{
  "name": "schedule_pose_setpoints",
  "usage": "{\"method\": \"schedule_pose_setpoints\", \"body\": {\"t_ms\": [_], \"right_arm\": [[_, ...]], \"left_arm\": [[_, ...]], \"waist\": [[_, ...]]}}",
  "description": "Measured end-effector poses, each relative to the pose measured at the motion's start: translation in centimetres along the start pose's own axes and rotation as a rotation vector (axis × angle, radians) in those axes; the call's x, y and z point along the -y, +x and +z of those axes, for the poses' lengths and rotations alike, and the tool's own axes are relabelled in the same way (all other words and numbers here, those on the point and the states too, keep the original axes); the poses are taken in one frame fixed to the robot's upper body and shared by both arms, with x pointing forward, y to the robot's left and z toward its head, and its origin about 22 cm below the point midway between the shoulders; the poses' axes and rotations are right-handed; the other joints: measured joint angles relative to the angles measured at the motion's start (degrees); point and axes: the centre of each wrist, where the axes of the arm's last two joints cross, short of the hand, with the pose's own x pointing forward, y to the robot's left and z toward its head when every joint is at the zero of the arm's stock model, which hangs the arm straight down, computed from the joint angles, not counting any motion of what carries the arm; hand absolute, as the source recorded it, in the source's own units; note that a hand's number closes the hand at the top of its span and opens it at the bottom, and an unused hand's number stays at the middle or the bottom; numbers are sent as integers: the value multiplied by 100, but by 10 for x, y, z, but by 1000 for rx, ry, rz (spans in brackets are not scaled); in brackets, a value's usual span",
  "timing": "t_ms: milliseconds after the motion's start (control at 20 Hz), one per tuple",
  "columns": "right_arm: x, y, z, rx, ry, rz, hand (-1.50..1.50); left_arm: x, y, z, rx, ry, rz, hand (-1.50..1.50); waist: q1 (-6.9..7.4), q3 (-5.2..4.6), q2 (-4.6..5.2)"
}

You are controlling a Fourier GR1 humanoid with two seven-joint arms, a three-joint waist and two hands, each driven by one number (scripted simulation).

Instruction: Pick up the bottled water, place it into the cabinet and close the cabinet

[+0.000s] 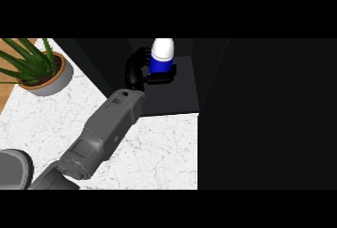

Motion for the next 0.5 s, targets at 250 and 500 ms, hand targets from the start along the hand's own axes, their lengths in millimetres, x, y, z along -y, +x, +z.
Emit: {"method": "schedule_pose_setpoints", "body": {"t_ms": [250, 500], "right_arm": [[1, -2, 1, 3, 13, -8, -150], [1, -4, 3, 9, 23, -21, -150]], "left_arm": [[-7, -1, -8, 28, 37, -64, -150], [-10, 2, -13, 81, 74, -150, -150]], "waist": [[-65, -1, 19], [-129, -1, 41]]}}
